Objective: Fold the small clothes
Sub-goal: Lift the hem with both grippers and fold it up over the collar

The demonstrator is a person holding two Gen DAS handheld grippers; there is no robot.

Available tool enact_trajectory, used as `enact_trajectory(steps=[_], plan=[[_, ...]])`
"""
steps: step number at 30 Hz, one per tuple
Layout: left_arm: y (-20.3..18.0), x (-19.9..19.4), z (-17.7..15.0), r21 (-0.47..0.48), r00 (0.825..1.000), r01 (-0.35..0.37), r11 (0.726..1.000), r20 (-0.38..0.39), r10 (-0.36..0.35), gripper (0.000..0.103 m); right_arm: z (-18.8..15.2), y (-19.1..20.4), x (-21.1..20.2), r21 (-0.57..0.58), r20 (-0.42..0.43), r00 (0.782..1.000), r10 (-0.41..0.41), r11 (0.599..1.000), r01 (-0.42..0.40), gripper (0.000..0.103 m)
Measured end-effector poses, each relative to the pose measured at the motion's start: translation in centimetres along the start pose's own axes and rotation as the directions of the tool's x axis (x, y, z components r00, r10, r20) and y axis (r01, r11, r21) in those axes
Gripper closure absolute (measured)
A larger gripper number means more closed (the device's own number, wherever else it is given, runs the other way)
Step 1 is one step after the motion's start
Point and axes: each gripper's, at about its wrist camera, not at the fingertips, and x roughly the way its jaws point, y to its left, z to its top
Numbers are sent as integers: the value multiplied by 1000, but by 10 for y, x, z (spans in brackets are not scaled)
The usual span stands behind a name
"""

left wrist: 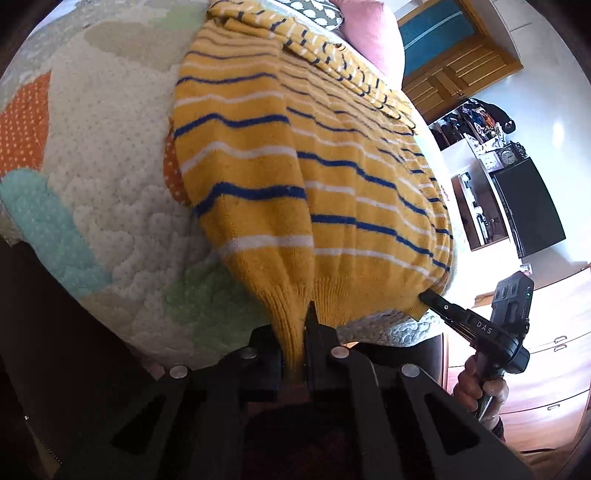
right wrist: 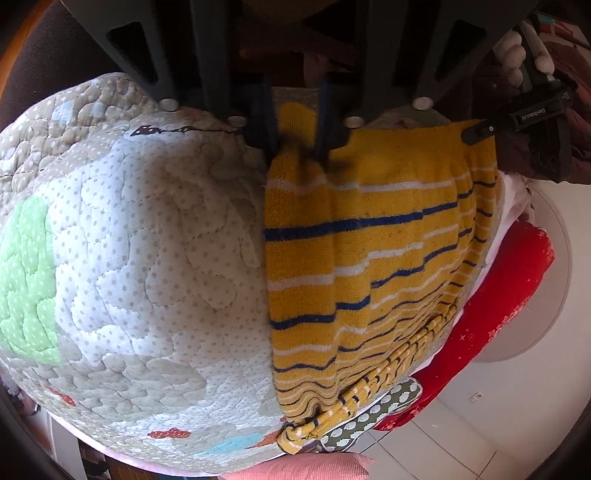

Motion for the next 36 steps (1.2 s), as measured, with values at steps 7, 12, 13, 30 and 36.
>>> enact_trajectory(steps=[7, 12, 13, 30, 36], plan=[[-17, -42, 20, 13, 995, 40, 999, 89, -41, 95, 14, 20, -35, -17, 61, 992, 110, 994, -109, 96], [-26, -58, 60, 12, 985, 55, 998, 161, -56, 95, 52, 46, -51, -66, 116, 979, 168, 985, -161, 97], [-26, -61, 70, 9, 984, 53, 999, 173, -54, 95, 63, 52, -52, -79, 125, 977, 174, 983, -165, 97], [-30, 18, 299, -45, 978, -69, 997, 195, 77, 95, 275, 104, 40, -107, 178, 984, 10, 994, 9, 98], [1, 67, 342, -134, 984, -112, 985, 122, 129, 94, 319, 84, 92, -33, 141, 988, -63, 997, 68, 97]])
